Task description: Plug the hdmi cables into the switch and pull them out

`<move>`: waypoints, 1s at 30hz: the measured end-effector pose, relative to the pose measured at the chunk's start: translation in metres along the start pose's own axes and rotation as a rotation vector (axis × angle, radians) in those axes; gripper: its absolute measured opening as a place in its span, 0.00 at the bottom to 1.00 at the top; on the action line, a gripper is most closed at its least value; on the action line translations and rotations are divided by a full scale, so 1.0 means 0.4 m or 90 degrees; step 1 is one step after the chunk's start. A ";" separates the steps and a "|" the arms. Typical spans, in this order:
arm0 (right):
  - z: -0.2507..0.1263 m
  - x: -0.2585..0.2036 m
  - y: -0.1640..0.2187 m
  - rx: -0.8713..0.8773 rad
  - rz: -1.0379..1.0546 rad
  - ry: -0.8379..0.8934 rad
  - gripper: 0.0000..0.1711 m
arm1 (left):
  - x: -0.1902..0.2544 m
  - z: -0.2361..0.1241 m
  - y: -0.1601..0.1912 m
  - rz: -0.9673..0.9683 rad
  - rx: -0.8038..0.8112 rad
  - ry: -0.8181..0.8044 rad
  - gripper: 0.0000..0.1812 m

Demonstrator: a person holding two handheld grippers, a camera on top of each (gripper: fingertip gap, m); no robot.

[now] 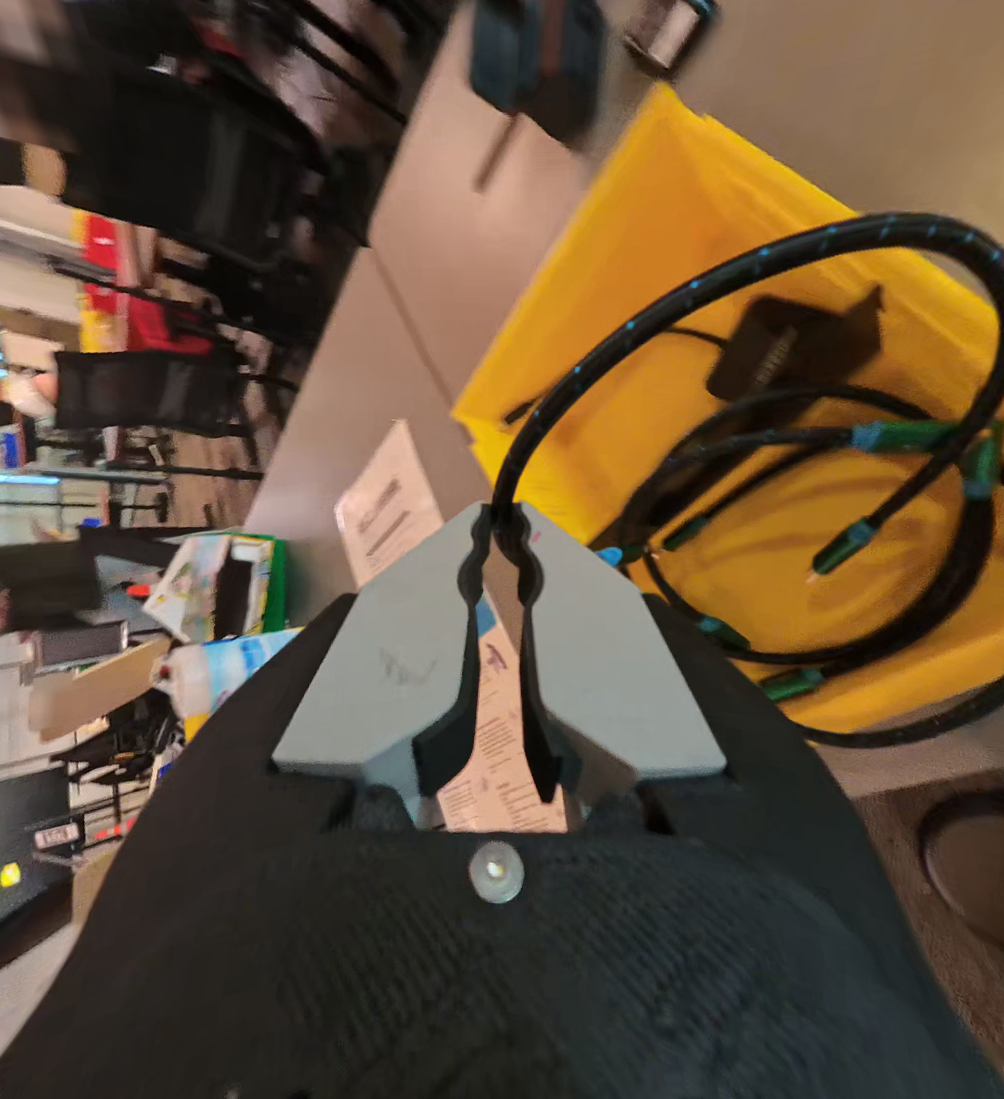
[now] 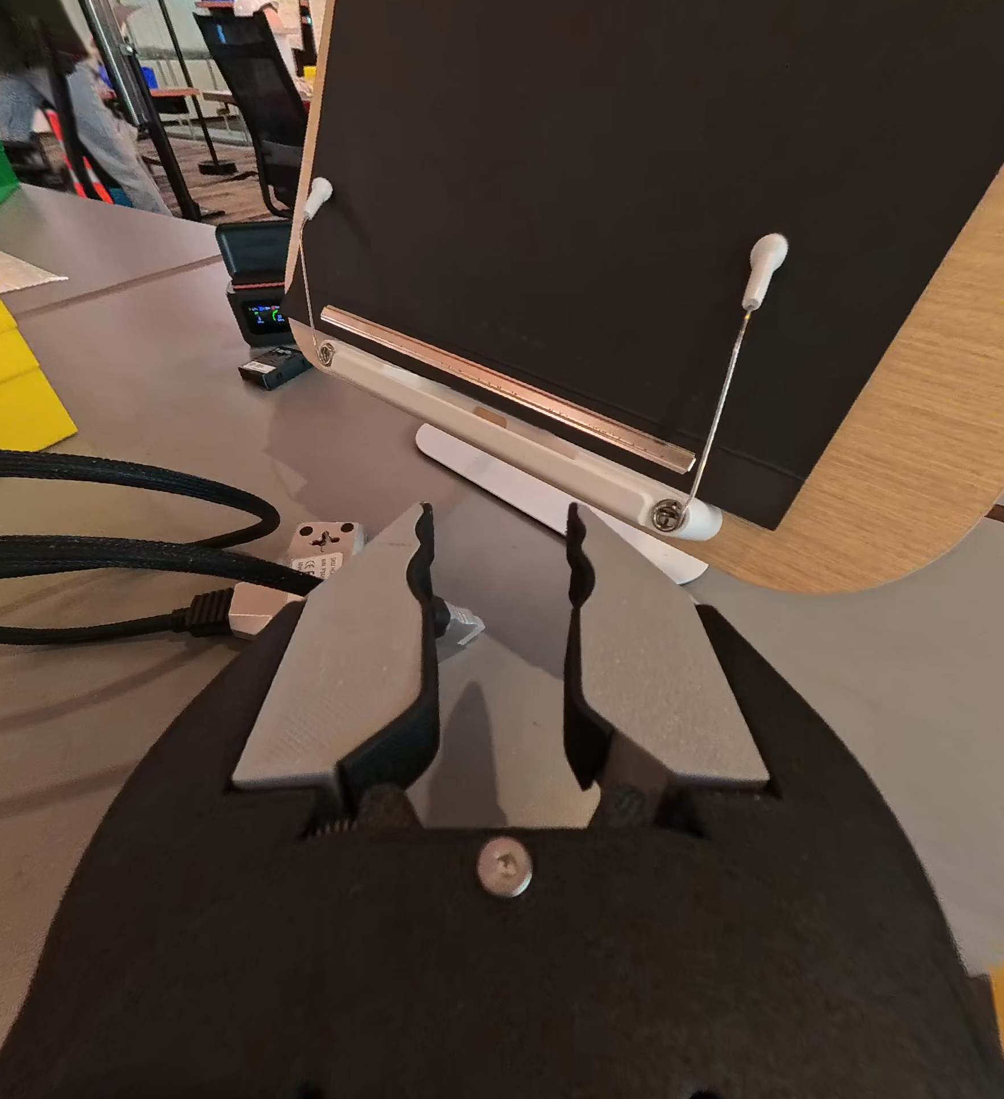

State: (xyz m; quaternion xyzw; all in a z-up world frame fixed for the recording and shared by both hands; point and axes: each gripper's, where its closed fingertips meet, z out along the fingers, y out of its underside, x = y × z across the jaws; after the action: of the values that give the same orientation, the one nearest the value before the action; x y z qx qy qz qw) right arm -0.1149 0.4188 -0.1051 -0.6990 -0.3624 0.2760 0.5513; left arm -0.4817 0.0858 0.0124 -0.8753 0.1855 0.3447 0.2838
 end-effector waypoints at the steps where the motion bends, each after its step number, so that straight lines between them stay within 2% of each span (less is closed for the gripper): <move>1: 0.002 -0.002 0.003 -0.003 0.002 -0.003 0.25 | -0.044 -0.032 -0.018 -0.024 0.016 -0.029 0.02; 4: 0.012 -0.015 0.016 -0.017 0.008 -0.021 0.28 | -0.127 -0.119 -0.098 -0.081 0.088 -0.082 0.03; 7: 0.011 -0.042 0.011 -0.008 -0.001 -0.056 0.32 | -0.146 -0.167 -0.189 -0.106 0.150 -0.092 0.02; 9: -0.004 -0.106 -0.018 0.027 -0.010 -0.158 0.32 | -0.115 -0.176 -0.261 -0.124 0.195 -0.052 0.02; 11: -0.053 -0.215 -0.050 0.060 0.005 -0.352 0.36 | -0.064 -0.173 -0.338 -0.119 0.234 -0.008 0.02; 13: -0.104 -0.275 -0.075 0.080 0.029 -0.474 0.41 | -0.002 -0.162 -0.414 -0.104 0.265 0.021 0.02; 18: -0.140 -0.284 -0.096 0.112 -0.006 -0.502 0.42 | 0.216 -0.154 -0.620 -0.023 0.387 0.100 0.03; 22: -0.206 -0.323 -0.109 0.127 0.021 -0.636 0.47 | 0.376 -0.137 -0.735 0.009 0.426 0.192 0.03; 24: -0.216 -0.331 -0.107 0.122 0.019 -0.660 0.48 | 0.436 -0.137 -0.779 -0.003 0.446 0.262 0.03; 27: -0.221 -0.349 -0.092 0.102 -0.013 -0.671 0.45 | 0.505 -0.169 -0.842 -0.046 0.495 0.399 0.03; 28: -0.223 -0.357 -0.087 0.098 -0.026 -0.676 0.40 | 0.519 -0.176 -0.861 -0.064 0.503 0.434 0.03; 29: -0.225 -0.362 -0.082 0.095 -0.043 -0.675 0.28 | 0.532 -0.178 -0.876 -0.073 0.506 0.454 0.04; 30: -0.218 -0.360 -0.078 0.092 -0.063 -0.657 0.12 | 0.546 -0.172 -0.886 -0.072 0.499 0.464 0.03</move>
State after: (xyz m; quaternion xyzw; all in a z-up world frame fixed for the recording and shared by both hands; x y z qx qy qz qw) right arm -0.1368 0.2564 -0.0556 -0.4140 -0.5996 0.5824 0.3604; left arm -0.1118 0.2876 0.0297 -0.7751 0.3397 -0.0921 0.5248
